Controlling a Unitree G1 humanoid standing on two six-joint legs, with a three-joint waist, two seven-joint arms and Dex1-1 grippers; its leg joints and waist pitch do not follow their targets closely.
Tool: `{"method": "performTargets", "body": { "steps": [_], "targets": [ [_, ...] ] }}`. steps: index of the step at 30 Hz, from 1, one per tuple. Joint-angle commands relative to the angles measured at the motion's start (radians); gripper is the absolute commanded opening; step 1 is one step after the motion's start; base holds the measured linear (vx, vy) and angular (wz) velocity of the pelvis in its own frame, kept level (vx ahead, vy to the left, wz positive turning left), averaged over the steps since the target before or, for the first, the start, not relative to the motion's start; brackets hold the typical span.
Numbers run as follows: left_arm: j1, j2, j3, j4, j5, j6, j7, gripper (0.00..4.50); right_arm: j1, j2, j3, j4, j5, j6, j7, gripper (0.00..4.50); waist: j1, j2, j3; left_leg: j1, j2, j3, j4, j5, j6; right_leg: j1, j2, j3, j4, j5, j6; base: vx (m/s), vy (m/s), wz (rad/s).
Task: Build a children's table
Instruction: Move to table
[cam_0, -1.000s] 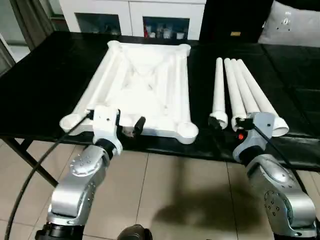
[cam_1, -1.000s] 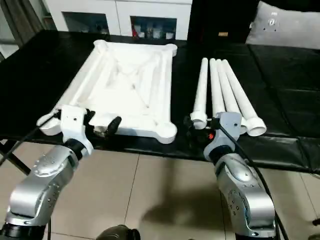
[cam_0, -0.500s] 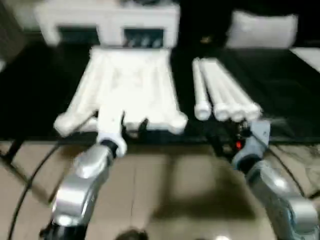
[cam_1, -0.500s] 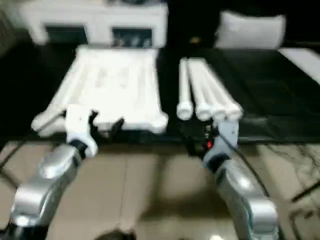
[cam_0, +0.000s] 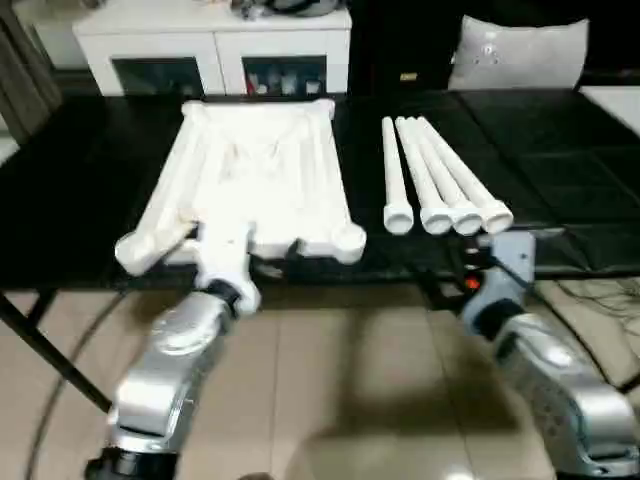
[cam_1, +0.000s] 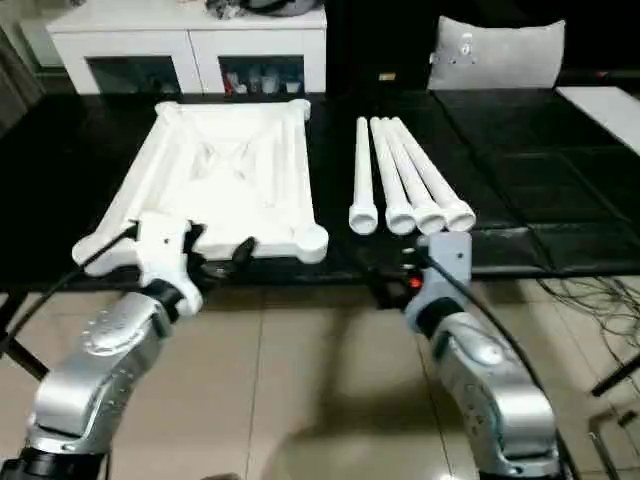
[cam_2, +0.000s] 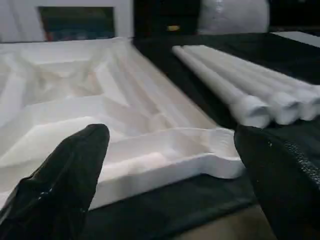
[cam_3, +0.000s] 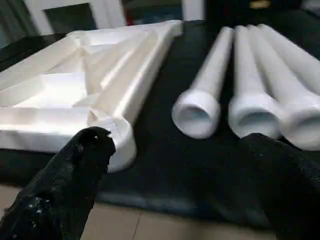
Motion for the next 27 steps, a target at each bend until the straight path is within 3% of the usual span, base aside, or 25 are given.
{"method": "performTargets", "body": {
  "steps": [1, 2, 3, 4, 5, 6, 7, 8, 9, 10, 11, 12, 13, 14, 15, 16, 17, 19, 20, 21, 22, 24, 25, 26, 27],
  "targets": [
    [0.003, 0.009, 0.021, 0.003, 0.014, 0.005, 0.016, 4.48, -0.025, -0.004, 0.022, 0.004, -0.01, -0.004, 0.023, 4.5, -0.058, 0.006, -0.075, 0.147, 0.111, -0.121, -0.11, 0.048, 0.322, -0.1, -0.001, 0.002, 0.031, -0.071, -0.091, 0.232, 0.0, 0.03],
    [0.003, 0.009, 0.023, 0.003, 0.017, 0.004, 0.018, 4.48, -0.028, -0.008, 0.027, 0.005, -0.01, -0.009, 0.03, 4.5, -0.064, 0.011, -0.093, 0.198, 0.141, -0.162, -0.099, 0.126, 0.432, -0.155, -0.012, 0.01, 0.08, -0.082, -0.045, 0.225, -0.046, 0.02],
    [-0.001, 0.008, 0.028, 0.004, 0.019, 0.001, 0.02, 4.48, -0.032, -0.001, 0.022, 0.005, 0.004, -0.01, 0.036, 4.5, -0.062, -0.004, -0.096, 0.199, 0.175, -0.178, -0.084, 0.281, 0.558, -0.2, -0.044, 0.038, 0.122, -0.066, 0.03, 0.225, -0.046, 0.02],
    [-0.002, 0.008, 0.03, 0.005, 0.019, 0.002, 0.019, 4.48, -0.034, 0.002, 0.02, 0.005, 0.008, -0.009, 0.036, 4.5, -0.052, -0.014, -0.089, 0.185, 0.169, -0.145, -0.073, 0.375, 0.569, -0.238, -0.065, 0.062, 0.135, 0.005, 0.081, 0.157, -0.027, 0.08],
    [-0.006, 0.01, 0.033, 0.007, 0.018, 0.003, 0.018, 4.48, -0.038, 0.003, 0.018, 0.003, 0.015, -0.007, 0.042, 4.5, -0.052, -0.024, -0.083, 0.158, 0.153, -0.114, -0.082, 0.371, 0.552, -0.238, -0.065, 0.07, 0.133, 0.053, 0.091, 0.121, -0.054, 0.11],
    [-0.011, 0.014, 0.033, 0.009, 0.02, 0.001, 0.013, 4.48, -0.041, 0.008, 0.016, 0.0, 0.02, -0.004, 0.04, 4.5, -0.046, -0.039, -0.078, 0.121, 0.102, -0.125, -0.093, 0.338, 0.57, -0.219, -0.057, 0.077, 0.116, 0.094, 0.093, 0.121, -0.054, 0.11],
    [-0.014, 0.016, 0.035, 0.011, 0.019, 0.0, 0.01, 4.48, -0.043, 0.005, 0.02, -0.001, 0.017, -0.008, 0.044, 4.5, -0.017, -0.108, -0.063, -0.045, -0.103, -0.027, -0.011, 0.06, 0.401, -0.08, -0.096, 0.136, -0.05, 0.263, 0.128, 0.036, -0.065, 0.46],
    [-0.02, 0.021, 0.036, 0.014, 0.014, 0.002, -0.002, 4.48, -0.042, -0.001, 0.038, -0.01, 0.005, -0.015, 0.055, 4.5, 0.024, -0.102, -0.062, -0.077, -0.093, -0.011, 0.094, -0.115, 0.256, -0.036, -0.234, 0.158, -0.126, -0.098, 0.168, 0.043, -0.063, 0.58],
    [-0.022, 0.025, 0.033, 0.015, 0.011, -0.002, -0.014, 4.48, -0.037, 0.0, 0.043, -0.018, 0.003, -0.017, 0.057, 4.5, 0.028, -0.093, -0.053, -0.086, -0.057, -0.024, 0.11, -0.094, 0.134, -0.029, -0.255, 0.099, -0.129, -0.245, 0.166, 0.043, -0.063, 0.58],
    [-0.024, 0.029, 0.031, 0.016, 0.009, -0.005, -0.022, 4.48, -0.034, 0.003, 0.045, -0.022, 0.002, -0.018, 0.058, 4.5, 0.033, -0.092, -0.046, -0.085, -0.044, -0.022, 0.096, -0.081, 0.102, -0.033, -0.255, 0.084, -0.137, -0.287, 0.146, 0.118, -0.058, 0.42],
    [-0.027, 0.031, 0.03, 0.018, 0.006, -0.006, -0.03, 4.48, -0.031, 0.005, 0.047, -0.024, 0.002, -0.021, 0.061, 4.5, 0.031, -0.075, -0.046, -0.089, -0.029, -0.011, 0.068, -0.036, 0.104, -0.004, -0.245, 0.043, -0.146, -0.304, 0.041, 0.128, -0.028, 0.63],
    [-0.028, 0.033, 0.029, 0.02, 0.003, -0.005, -0.033, 4.48, -0.029, 0.006, 0.049, -0.024, 0.002, -0.023, 0.063, 4.5, 0.039, -0.046, -0.039, -0.048, -0.004, -0.003, 0.015, -0.027, 0.125, -0.003, -0.222, 0.018, -0.17, -0.329, -0.08, 0.128, -0.028, 0.63],
    [-0.032, 0.036, 0.023, 0.026, 0.004, -0.008, -0.044, 4.48, -0.027, 0.001, 0.054, -0.019, -0.011, -0.032, 0.062, 4.5, 0.025, -0.016, -0.051, 0.013, 0.021, 0.005, -0.032, -0.032, 0.083, -0.022, -0.156, 0.025, -0.149, -0.309, -0.116, 0.125, 0.005, 0.47],
    [-0.035, 0.039, 0.017, 0.031, 0.004, -0.006, -0.054, 4.48, -0.024, -0.002, 0.057, -0.014, -0.02, -0.034, 0.06, 4.5, -0.006, 0.009, -0.045, 0.088, 0.086, -0.061, -0.116, -0.172, 0.115, -0.073, -0.04, -0.024, -0.044, -0.17, -0.109, 0.133, 0.03, 0.19],
    [-0.04, 0.043, 0.004, 0.039, 0.005, -0.006, -0.072, 4.48, -0.022, -0.001, 0.055, -0.006, -0.033, -0.047, 0.056, 4.5, -0.018, 0.018, -0.064, 0.171, 0.138, -0.116, -0.125, -0.23, 0.211, -0.152, -0.029, 0.003, 0.059, -0.087, -0.079, 0.133, 0.03, 0.19],
    [-0.041, 0.044, 0.004, 0.04, 0.005, -0.006, -0.073, 4.48, -0.022, -0.001, 0.055, -0.005, -0.034, -0.048, 0.055, 4.5, -0.021, 0.009, -0.071, 0.183, 0.15, -0.133, -0.117, -0.173, 0.271, -0.177, -0.035, 0.018, 0.086, -0.057, -0.046, 0.168, 0.016, 0.15],
    [-0.042, 0.042, -0.006, 0.044, 0.006, -0.006, -0.084, 4.48, -0.02, -0.01, 0.062, -0.003, -0.046, -0.045, 0.057, 4.5, -0.017, -0.003, -0.061, 0.159, 0.125, -0.1, -0.111, -0.041, 0.38, -0.214, -0.044, 0.034, 0.116, 0.034, 0.031, 0.158, 0.006, 0.06],
    [-0.042, 0.041, -0.009, 0.045, 0.007, -0.006, -0.086, 4.48, -0.019, -0.013, 0.065, -0.003, -0.049, -0.042, 0.056, 4.5, -0.016, -0.022, -0.062, 0.143, 0.096, -0.065, -0.11, 0.027, 0.409, -0.225, -0.048, 0.044, 0.098, 0.11, 0.04, 0.143, -0.006, 0.06],
    [-0.044, 0.038, -0.012, 0.049, 0.008, -0.01, -0.086, 4.48, -0.019, -0.008, 0.058, -0.003, -0.042, -0.043, 0.058, 4.5, -0.021, -0.041, -0.061, 0.16, 0.062, 0.055, -0.089, -0.07, 0.271, -0.23, -0.064, 0.067, 0.015, 0.174, -0.053, 0.149, -0.081, -0.21],
    [-0.044, 0.038, -0.013, 0.05, 0.008, -0.01, -0.086, 4.48, -0.019, -0.006, 0.057, -0.003, -0.041, -0.043, 0.058, 4.5, 0.006, -0.122, -0.041, 0.092, -0.051, 0.114, -0.04, -0.279, 0.13, -0.127, -0.054, 0.162, -0.079, -0.073, -0.134, 0.149, -0.081, -0.21],
    [-0.044, 0.04, -0.016, 0.055, 0.006, -0.015, -0.088, 4.48, -0.02, -0.014, 0.059, -0.006, -0.048, -0.044, 0.061, 4.5, 0.057, -0.114, -0.042, 0.045, -0.079, 0.072, 0.076, -0.273, 0.059, -0.033, -0.158, 0.308, -0.133, -0.373, -0.296, 0.166, -0.084, -0.56],
    [-0.044, 0.04, -0.016, 0.057, 0.006, -0.015, -0.09, 4.48, -0.021, -0.018, 0.062, -0.007, -0.053, -0.045, 0.06, 4.5, 0.074, -0.105, -0.04, -0.023, -0.087, 0.013, 0.113, -0.134, -0.039, 0.01, -0.108, 0.335, -0.098, -0.286, -0.347, 0.16, -0.057, -0.65],
    [-0.045, 0.041, -0.017, 0.059, 0.006, -0.016, -0.092, 4.48, -0.021, -0.019, 0.06, -0.005, -0.055, -0.046, 0.059, 4.5, 0.069, -0.092, -0.032, -0.029, -0.085, -0.011, 0.117, -0.1, -0.09, -0.004, -0.077, 0.343, -0.102, -0.168, -0.355, 0.152, -0.041, -0.67],
    [-0.045, 0.041, -0.017, 0.059, 0.006, -0.016, -0.092, 4.48, -0.021, -0.019, 0.06, -0.005, -0.055, -0.046, 0.059, 4.5, 0.067, -0.085, -0.033, -0.027, -0.084, -0.018, 0.103, -0.08, -0.107, -0.014, -0.049, 0.337, -0.108, -0.145, -0.342, 0.135, 0.0, -0.6],
    [-0.045, 0.04, -0.016, 0.062, 0.007, -0.017, -0.095, 4.48, -0.023, -0.019, 0.056, -0.003, -0.055, -0.048, 0.058, 4.5, 0.048, -0.055, -0.029, -0.031, -0.063, -0.033, 0.01, -0.017, -0.106, -0.033, -0.001, 0.275, -0.108, -0.148, -0.27, 0.135, 0.0, -0.6]
  ]
}}
